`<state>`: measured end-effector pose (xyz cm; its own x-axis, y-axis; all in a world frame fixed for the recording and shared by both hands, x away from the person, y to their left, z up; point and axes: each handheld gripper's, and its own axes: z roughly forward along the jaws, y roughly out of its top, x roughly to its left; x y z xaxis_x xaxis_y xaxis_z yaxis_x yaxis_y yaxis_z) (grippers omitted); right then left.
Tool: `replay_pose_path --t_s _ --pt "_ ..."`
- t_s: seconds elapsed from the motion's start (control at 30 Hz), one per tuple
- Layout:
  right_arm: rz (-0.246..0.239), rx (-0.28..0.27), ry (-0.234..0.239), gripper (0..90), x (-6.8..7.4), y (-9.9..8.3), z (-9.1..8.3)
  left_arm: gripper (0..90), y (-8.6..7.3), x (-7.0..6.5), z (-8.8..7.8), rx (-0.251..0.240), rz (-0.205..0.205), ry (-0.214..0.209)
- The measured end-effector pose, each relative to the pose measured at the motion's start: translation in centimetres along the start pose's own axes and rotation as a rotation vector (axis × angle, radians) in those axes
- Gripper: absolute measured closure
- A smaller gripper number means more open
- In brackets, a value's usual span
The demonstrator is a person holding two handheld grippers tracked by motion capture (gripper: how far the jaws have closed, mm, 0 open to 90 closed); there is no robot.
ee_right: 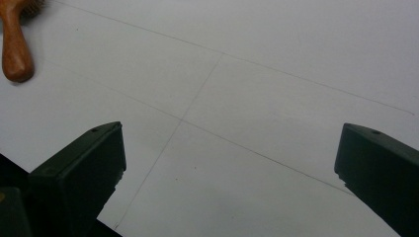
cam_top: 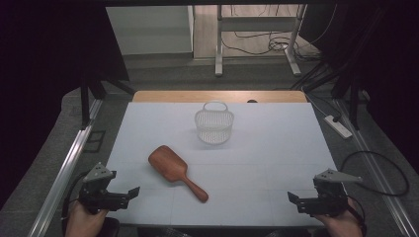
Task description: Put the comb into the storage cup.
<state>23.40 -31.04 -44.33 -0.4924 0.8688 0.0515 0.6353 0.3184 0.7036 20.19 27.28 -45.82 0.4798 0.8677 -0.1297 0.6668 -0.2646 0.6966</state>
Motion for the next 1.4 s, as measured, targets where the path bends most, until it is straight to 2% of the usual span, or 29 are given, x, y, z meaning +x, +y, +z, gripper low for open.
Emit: replay_pose_path --t_s 0.2,0.53,0.97,1.4 --pt "-0.009 0.003 0.002 0.0 0.1 0.0 0.0 0.0 0.6 -0.1 0.6 0.033 0.024 0.0" --pt "-0.017 0.01 0.01 0.0 0.1 0.0 0.1 0.0 1.5 0.1 1.8 0.076 0.036 -0.011" --pt "-0.022 0.017 0.012 0.0 0.1 0.1 0.2 0.0 2.8 0.6 3.3 0.096 0.029 -0.038" --pt "-0.027 0.026 0.012 0.0 0.2 0.1 0.3 0.0 4.2 0.9 4.7 0.143 0.061 -0.034"
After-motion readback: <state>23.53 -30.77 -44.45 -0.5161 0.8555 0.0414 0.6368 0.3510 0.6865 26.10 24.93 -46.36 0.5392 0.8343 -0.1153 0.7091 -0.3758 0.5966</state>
